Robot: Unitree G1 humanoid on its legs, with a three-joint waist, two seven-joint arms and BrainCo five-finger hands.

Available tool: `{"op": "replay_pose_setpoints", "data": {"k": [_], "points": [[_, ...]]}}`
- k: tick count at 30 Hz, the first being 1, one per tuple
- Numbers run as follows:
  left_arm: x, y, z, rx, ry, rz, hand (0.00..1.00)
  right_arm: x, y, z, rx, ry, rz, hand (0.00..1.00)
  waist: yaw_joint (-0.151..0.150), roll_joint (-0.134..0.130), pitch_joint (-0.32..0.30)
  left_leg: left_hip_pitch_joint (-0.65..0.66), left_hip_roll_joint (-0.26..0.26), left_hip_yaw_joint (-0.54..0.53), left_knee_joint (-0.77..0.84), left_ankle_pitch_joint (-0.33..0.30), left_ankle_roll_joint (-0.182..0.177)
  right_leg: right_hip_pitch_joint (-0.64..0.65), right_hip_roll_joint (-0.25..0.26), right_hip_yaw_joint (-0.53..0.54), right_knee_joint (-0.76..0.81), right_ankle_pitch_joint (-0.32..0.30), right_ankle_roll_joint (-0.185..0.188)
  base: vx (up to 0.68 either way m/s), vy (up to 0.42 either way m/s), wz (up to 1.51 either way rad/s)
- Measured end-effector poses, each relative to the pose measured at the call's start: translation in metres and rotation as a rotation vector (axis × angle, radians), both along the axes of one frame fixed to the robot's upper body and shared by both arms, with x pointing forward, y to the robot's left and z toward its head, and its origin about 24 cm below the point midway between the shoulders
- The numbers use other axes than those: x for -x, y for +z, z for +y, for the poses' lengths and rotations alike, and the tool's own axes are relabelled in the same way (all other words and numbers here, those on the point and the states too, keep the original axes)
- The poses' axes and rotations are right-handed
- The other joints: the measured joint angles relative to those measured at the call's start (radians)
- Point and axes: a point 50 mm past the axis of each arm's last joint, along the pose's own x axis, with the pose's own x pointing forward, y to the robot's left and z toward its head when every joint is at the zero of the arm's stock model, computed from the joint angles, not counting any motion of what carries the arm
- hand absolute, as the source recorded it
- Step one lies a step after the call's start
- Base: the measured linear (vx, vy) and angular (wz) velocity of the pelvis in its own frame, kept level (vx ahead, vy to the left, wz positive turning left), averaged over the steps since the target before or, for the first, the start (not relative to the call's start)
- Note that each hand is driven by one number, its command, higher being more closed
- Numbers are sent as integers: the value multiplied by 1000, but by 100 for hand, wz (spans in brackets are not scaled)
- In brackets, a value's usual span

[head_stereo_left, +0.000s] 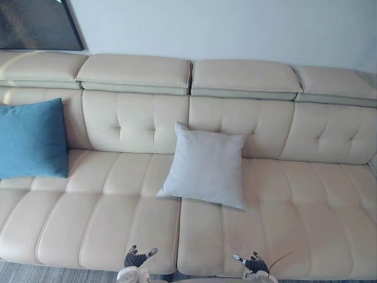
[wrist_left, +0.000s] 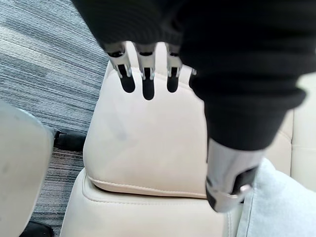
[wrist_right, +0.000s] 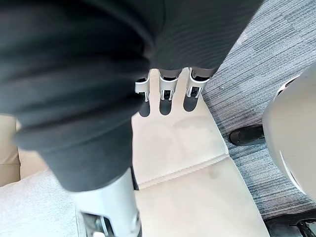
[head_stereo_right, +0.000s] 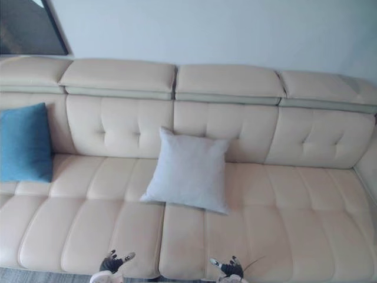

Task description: Pick up cushions and gather them together orderly.

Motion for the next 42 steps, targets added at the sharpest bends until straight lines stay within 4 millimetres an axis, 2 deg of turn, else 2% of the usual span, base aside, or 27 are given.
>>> {"op": "replay_pose_setpoints", "data": {"k": [7, 10, 13, 16, 17, 18, 20, 21, 23, 25, 26, 27, 28, 29, 30, 31, 32, 33, 34, 35, 36, 37, 38, 39, 40, 41, 42], "points": [[4, -1, 1, 6, 23, 11, 0, 0, 0, 2, 1, 23, 9, 0, -2, 3, 10, 29, 1, 18, 0, -7, 2, 19, 0, 17, 2, 0, 0, -3, 1, -8], [12, -4, 2, 14, 44, 42, 0, -3, 0, 7, 14, 102, 22, 0, -3, 6, 17, 63, 3, 55, -5, -23, 7, 40, -1, 51, 10, -2, 3, -38, 16, -32], [17, -5, 3, 20, 57, 58, 0, -8, 0, 13, 27, 178, 33, 0, -5, -4, 26, 103, 1, 106, -5, -51, 11, 51, -6, 87, 30, -8, 11, -18, 41, -34], [16, -5, 4, 25, 66, 55, 0, -16, 2, 16, 54, 251, 37, 0, -3, -4, 44, 118, 4, 205, -6, -61, 19, 22, -16, 121, 78, -12, 17, -46, 75, -36], [14, -5, 4, 27, 67, 50, 0, -19, 3, 17, 59, 268, 33, 0, -3, 4, 50, 117, 5, 218, -6, -61, 20, 4, -17, 124, 108, -12, 17, -80, 62, -34], [11, -4, 4, 31, 74, 41, 0, -24, 4, 19, 65, 295, 24, 0, -4, 6, 70, 117, 9, 231, -5, -62, 21, -35, -15, 123, 173, -10, 19, -107, 61, -26], [8, -3, 7, 28, 79, 32, 0, -29, 5, 23, 64, 309, 11, 0, -2, 10, 80, 79, 30, 254, 37, -54, 51, -101, -10, 135, 255, 11, 41, -88, 21, -14], [8, -2, 9, 29, 107, 25, 0, -32, 7, 25, 63, 313, 1, 0, -3, 10, 84, 47, 49, 257, 80, -55, 57, -165, -20, 138, 447, -45, -14, -23, -12, 10], [7, 0, 14, 24, 131, 17, 0, -32, 7, 25, 65, 313, 0, 0, -2, -8, 77, 7, 56, 252, 151, -62, 68, -178, -87, 154, 787, -110, 2, 35, -49, 36], [5, 1, 16, 19, 132, 6, 0, -32, 7, 26, 64, 314, 0, 0, 4, -20, 76, -22, 51, 249, 183, -63, 69, -145, -121, 173, 853, -119, 19, 9, -98, 25], [5, 2, 17, 17, 140, 2, 0, -35, 7, 26, 65, 318, -6, 0, 7, -27, 74, -50, 49, 249, 218, -63, 69, -103, -141, 195, 857, -125, 32, -79, -202, 3], [5, 2, 18, 19, 157, -2, 0, -40, 9, 26, 68, 322, -18, 0, 10, -29, 73, -78, 53, 251, 257, -63, 69, -48, -151, 210, 786, -129, 40, -139, -308, -17], [4, 3, 18, 23, 168, -12, 0, -45, 11, 26, 72, 325, -31, 0, 18, -30, 73, -107, 60, 260, 301, -63, 69, 8, -153, 208, 638, -117, 40, -190, -385, -52], [0, 4, 16, 30, 175, -26, 0, -60, 17, 27, 83, 334, -67, 0, 39, -25, 77, -145, 82, 287, 353, -65, 64, 66, -141, 187, 462, -90, 71, -205, -337, -52], [0, 4, 15, 33, 171, -25, 0, -63, 18, 27, 88, 335, -72, 0, 39, -9, 82, -151, 100, 285, 359, -65, 59, 79, -126, 181, 428, -100, 81, -265, -314, -41], [1, 2, 7, 53, 172, -21, 0, -63, 18, 20, 111, 336, -70, 0, 39, 25, 84, -165, 134, 273, 361, -57, 46, 102, -95, 148, 367, -109, 79, -297, -283, -7], [2, 1, 1, 70, 174, -18, 0, -62, 18, 14, 129, 333, -62, 0, 39, 55, 85, -177, 163, 261, 349, -36, 15, 121, -68, 108, 317, -120, 82, -303, -287, 2], [1, 0, -4, 80, 159, -18, 0, -62, 18, 7, 150, 330, -56, 0, 39, 73, 86, -184, 179, 251, 332, -15, -14, 128, -49, 81, 285, -135, 73, -328, -300, 11], [0, 1, -7, 83, 147, -20, 0, -63, 20, 2, 170, 326, -56, 0, 37, 86, 93, -187, 190, 246, 297, 29, -37, 124, -34, 54, 278, -155, 70, -282, -236, 17], [-1, 1, -8, 83, 140, -20, 0, -64, 20, -1, 180, 324, -55, 0, 34, 92, 98, -187, 191, 238, 269, 64, -37, 116, -27, 39, 284, -161, 68, -442, -323, 44], [-1, 0, -10, 84, 115, -16, 0, -62, 20, -7, 189, 309, -42, 0, 19, 94, 103, -180, 181, 192, 165, 205, -48, 94, -14, 15, 299, -159, 65, -345, -227, 53], [-3, 1, -6, 75, 113, -24, 0, -61, 19, -8, 190, 302, -38, 0, 5, 79, 112, -181, 167, 167, 163, 212, -55, 87, -31, -3, 302, -162, 54, -285, -203, 47], [-6, 3, -4, 74, 129, -43, 0, -61, 19, -8, 188, 288, -37, 0, 4, 66, 119, -187, 157, 152, 248, 126, -62, 81, -41, -21, 308, -175, 24, -105, -99, -5], [-6, 4, -3, 69, 131, -49, 0, -62, 20, -9, 190, 280, -41, 0, 5, 56, 123, -187, 143, 142, 363, 4, -48, 62, -55, -20, 322, -193, -7, -123, -82, -54], [-6, 3, -3, 70, 136, -46, 0, -59, 19, -9, 191, 279, -35, 0, 3, 56, 123, -185, 141, 134, 455, -83, -44, 40, -59, -7, 326, -196, -12, -169, -25, -79], [-6, 3, -3, 71, 140, -47, 0, -57, 18, -9, 188, 279, -30, 0, 3, 55, 124, -184, 139, 126, 503, -122, -44, 28, -60, 3, 326, -196, -12, -162, 42, -98], [-3, 3, -2, 73, 153, -41, 0, -57, 18, -7, 185, 279, -33, 0, 4, 55, 126, -180, 138, 101, 594, -192, -45, 14, -60, 24, 322, -196, -12, -168, 150, -107]]}}
